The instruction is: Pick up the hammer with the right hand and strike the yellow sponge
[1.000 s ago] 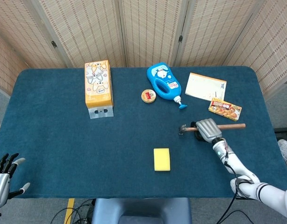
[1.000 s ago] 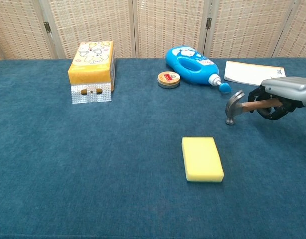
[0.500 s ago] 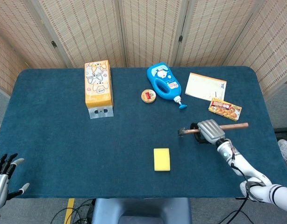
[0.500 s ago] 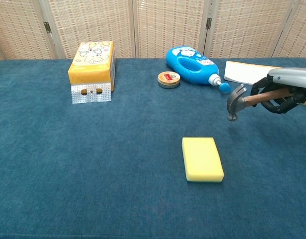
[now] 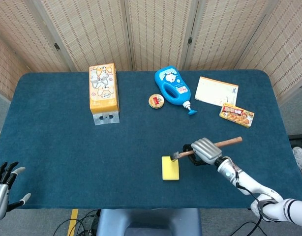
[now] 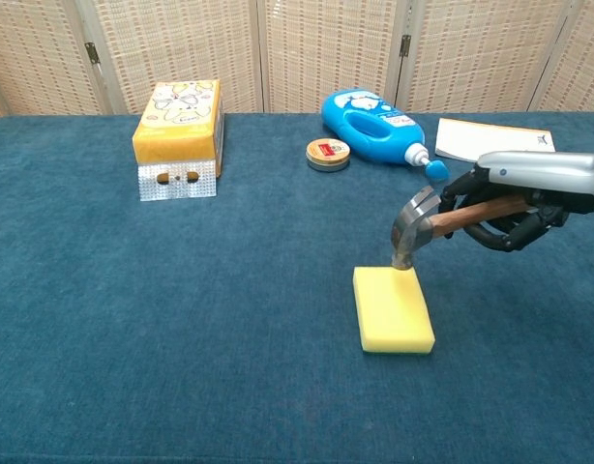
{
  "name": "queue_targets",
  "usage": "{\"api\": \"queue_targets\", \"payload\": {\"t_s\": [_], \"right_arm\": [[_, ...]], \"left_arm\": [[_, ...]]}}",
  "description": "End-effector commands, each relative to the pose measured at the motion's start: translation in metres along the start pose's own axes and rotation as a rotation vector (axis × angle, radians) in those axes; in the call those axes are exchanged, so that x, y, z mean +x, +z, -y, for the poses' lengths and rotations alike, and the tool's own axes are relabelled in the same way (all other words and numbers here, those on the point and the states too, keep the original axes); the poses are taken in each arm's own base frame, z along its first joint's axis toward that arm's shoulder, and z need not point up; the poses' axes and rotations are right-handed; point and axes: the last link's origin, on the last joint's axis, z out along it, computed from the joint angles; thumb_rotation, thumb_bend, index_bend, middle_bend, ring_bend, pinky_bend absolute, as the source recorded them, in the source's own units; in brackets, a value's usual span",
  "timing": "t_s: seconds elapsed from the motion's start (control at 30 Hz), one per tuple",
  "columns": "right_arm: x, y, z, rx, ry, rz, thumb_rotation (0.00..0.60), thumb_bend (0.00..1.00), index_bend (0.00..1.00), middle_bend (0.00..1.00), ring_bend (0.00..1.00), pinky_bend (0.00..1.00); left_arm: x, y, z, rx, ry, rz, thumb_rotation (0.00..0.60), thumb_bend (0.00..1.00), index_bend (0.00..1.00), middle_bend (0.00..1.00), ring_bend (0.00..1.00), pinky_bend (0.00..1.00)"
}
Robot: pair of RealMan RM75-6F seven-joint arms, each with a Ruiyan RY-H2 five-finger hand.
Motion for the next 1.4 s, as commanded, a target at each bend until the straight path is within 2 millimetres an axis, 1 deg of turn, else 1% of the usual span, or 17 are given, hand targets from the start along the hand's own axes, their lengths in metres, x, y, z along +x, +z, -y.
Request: {"api": "queue_targets", "payload": {"t_s": [0.03,0.17,0.37,0.43,0.7,0.8,0.87,0.93,1.07,1.17,1.23,1.4], "right_arm": [[-0.004,0.003,0.006,0.017,-0.015,0.021,0.600,0.78,0.91,0.87,0.75,0.82],[-0.011,0.004,0.009,0.022,-0.040,0.060,0.600,0.78,0.91,0.87,0.75,0.82],[-0.022,0.005,0.006,0.001,-0.090,0.110,0.600,0.78,0.91,0.87,0.75,0.82],[-0.020,0.004,0.007,0.001,-0.078,0.094,0.600,0.78,0.91,0.87,0.75,0.82],[0.003,-0.006,0.012,0.025,0.002,-0.005,0.600,0.78,0.91,0.87,0.75,0.82],[0.005,-0.010,0.012,0.034,0.018,-0.016,0.600,0.78,0.91,0.87,0.75,0.82],[0.003,-0.010,0.010,0.031,0.017,-0.008,0.600,0.77,0.91,0.87,0.75,0.82],[-0.004,-0.008,0.006,0.018,0.017,0.011,0.600,0.77,0.91,0.87,0.75,0.82],[-0.023,-0.004,-0.003,-0.015,-0.006,0.069,0.600,0.77,0.91,0.87,0.75,0.82],[-0.034,-0.002,-0.008,-0.030,-0.025,0.092,0.600,0.76,0.91,0.87,0.75,0.82],[-0.034,-0.001,-0.008,-0.033,-0.016,0.085,0.600,0.76,0.91,0.87,0.75,0.82],[-0.021,-0.004,-0.005,-0.019,0.045,0.016,0.600,0.76,0.91,0.87,0.75,0.82]], "left_arm": [[0.001,-0.001,0.002,0.007,0.001,-0.001,0.600,0.20,0.25,0.16,0.06,0.20],[0.000,-0.004,0.005,0.017,0.001,0.000,0.600,0.20,0.25,0.16,0.06,0.20],[-0.002,-0.004,0.006,0.015,-0.002,0.005,0.600,0.20,0.25,0.16,0.06,0.20],[-0.001,-0.004,0.006,0.016,-0.003,0.002,0.600,0.20,0.25,0.16,0.06,0.20],[0.000,-0.003,0.004,0.009,-0.001,-0.001,0.600,0.20,0.25,0.16,0.06,0.20],[0.000,-0.003,0.003,0.007,0.000,-0.001,0.600,0.20,0.25,0.16,0.06,0.20],[0.000,-0.003,0.002,0.006,0.000,0.000,0.600,0.20,0.25,0.16,0.06,0.20],[0.000,-0.003,0.002,0.006,0.000,0.002,0.600,0.20,0.25,0.16,0.06,0.20],[-0.001,-0.004,0.004,0.013,0.005,0.007,0.600,0.20,0.25,0.16,0.06,0.20],[0.000,-0.004,0.004,0.015,0.006,0.006,0.600,0.20,0.25,0.16,0.06,0.20],[0.000,-0.004,0.005,0.016,0.006,0.004,0.600,0.20,0.25,0.16,0.06,0.20],[0.000,-0.004,0.004,0.011,0.005,0.004,0.600,0.20,0.25,0.16,0.06,0.20]]}}
